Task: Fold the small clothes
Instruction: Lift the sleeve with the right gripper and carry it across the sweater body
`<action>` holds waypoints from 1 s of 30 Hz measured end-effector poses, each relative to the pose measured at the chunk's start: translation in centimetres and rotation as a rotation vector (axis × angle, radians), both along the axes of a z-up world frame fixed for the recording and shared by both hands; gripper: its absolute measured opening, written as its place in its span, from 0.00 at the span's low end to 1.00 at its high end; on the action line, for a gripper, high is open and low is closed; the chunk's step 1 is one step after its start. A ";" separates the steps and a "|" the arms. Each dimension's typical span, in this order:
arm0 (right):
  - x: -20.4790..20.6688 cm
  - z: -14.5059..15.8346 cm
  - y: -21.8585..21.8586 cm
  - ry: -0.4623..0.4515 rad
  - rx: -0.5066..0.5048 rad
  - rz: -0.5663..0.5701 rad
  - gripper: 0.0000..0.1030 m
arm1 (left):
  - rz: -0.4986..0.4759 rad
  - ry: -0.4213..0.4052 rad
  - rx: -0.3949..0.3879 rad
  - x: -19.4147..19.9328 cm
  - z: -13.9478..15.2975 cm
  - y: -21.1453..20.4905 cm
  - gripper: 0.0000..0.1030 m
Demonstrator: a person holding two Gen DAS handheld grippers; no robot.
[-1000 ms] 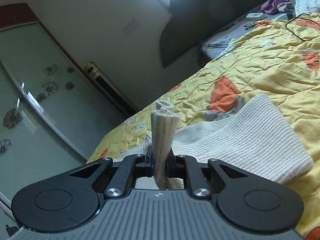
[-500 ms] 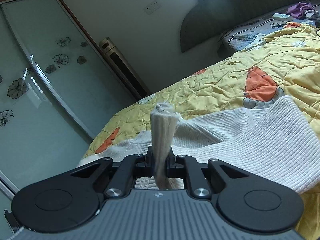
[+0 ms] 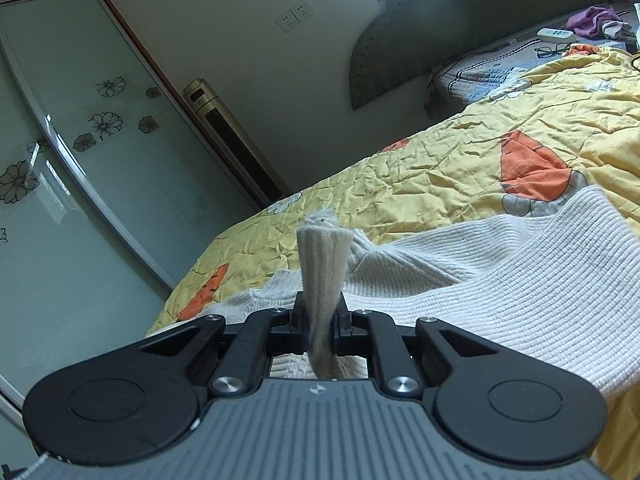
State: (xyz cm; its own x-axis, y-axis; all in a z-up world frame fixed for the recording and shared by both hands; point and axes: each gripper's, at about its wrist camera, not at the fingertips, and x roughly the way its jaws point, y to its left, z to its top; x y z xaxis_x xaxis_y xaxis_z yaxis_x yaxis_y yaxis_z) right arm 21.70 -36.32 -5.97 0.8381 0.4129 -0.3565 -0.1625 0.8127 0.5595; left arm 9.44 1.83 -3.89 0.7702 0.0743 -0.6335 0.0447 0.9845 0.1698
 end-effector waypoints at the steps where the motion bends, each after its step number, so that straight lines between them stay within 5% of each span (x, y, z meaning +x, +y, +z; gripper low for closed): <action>1: 0.2 0.0 0.3 0.000 -0.002 0.002 0.15 | 0.003 -0.002 -0.008 0.0 -0.1 0.1 1.00; 30: 5.9 -2.2 14.2 0.051 -0.089 0.202 0.15 | 0.011 -0.011 -0.047 -0.3 -0.5 0.4 1.00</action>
State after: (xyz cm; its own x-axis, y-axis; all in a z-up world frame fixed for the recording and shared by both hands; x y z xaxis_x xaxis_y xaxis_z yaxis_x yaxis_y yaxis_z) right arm 27.60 -22.09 -8.21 0.7214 0.5356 -0.4390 -0.3005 0.8132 0.4984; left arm 9.17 2.22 -4.36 0.7767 0.0535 -0.6276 0.0320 0.9917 0.1241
